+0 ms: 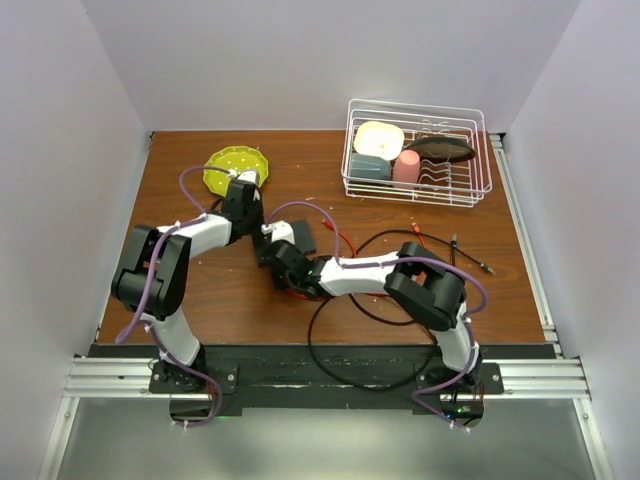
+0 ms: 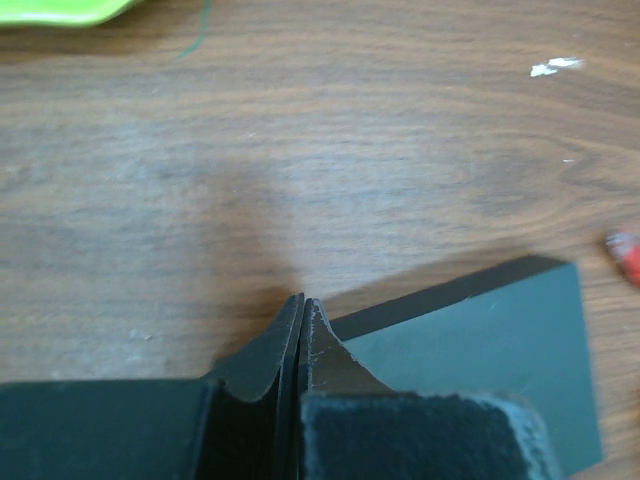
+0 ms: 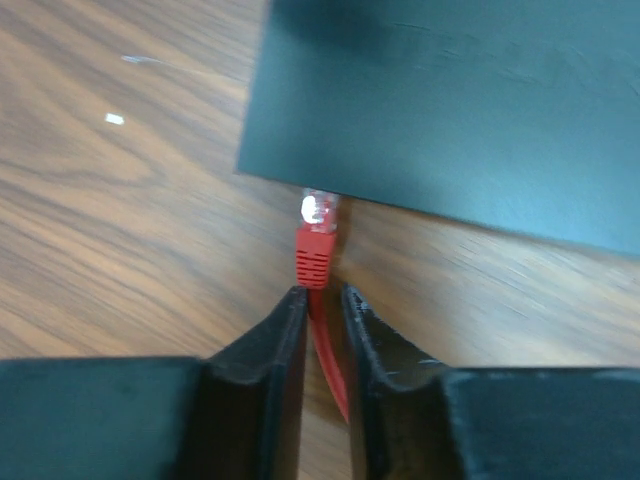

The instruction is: Insert the plug into the switch port

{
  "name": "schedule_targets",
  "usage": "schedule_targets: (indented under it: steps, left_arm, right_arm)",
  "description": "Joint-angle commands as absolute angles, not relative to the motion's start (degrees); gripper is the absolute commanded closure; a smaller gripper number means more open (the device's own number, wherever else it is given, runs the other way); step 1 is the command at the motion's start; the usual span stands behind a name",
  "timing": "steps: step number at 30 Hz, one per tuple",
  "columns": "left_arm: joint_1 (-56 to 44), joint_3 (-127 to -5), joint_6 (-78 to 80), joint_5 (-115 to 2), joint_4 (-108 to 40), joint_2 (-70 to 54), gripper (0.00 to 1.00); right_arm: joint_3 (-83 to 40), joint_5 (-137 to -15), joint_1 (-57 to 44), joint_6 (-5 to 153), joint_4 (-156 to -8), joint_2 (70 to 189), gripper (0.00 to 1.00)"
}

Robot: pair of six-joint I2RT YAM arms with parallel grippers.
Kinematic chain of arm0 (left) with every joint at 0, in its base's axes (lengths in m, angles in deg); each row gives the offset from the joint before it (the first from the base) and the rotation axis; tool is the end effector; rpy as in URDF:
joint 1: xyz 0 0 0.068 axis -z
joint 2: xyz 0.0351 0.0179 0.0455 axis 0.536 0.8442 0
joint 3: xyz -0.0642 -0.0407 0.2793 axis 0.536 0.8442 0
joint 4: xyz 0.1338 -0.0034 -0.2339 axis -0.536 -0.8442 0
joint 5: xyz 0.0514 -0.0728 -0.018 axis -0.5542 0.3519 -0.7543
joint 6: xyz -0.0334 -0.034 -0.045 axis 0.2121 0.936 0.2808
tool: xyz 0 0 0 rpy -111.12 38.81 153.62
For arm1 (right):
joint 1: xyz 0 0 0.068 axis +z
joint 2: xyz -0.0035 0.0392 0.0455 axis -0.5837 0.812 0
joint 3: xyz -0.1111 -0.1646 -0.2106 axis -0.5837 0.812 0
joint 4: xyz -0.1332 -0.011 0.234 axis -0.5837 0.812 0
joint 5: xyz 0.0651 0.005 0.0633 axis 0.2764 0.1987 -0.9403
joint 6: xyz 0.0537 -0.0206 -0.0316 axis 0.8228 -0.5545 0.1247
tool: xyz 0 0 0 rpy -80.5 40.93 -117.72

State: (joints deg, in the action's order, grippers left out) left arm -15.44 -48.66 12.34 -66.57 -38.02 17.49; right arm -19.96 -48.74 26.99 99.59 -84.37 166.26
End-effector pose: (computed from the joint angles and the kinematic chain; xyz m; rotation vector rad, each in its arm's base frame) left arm 0.3607 -0.1082 0.1558 -0.1509 2.4210 -0.2846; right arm 0.2299 0.4072 0.1492 -0.4295 2.2581 0.4819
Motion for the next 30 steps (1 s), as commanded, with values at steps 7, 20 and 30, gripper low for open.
schedule_targets:
  steps: [7, 20, 30]
  left_arm:
    - [-16.68, -44.33, 13.13, -69.25, -58.74, 20.85, 1.0]
    - [-19.58, -45.38, 12.6, -66.09, -56.37, 10.49, 0.88]
    - [-19.67, -43.46, 9.44, -61.08, -51.27, -6.3, 0.08]
  right_arm:
    - [-11.56, -43.02, 22.47, 99.11, -83.58, 157.67, 0.54]
    - [-6.46, -44.78, 23.44, 94.89, -79.19, 144.4, 0.23]
    - [-6.99, -38.54, 21.51, 94.1, -73.48, 142.55, 0.21]
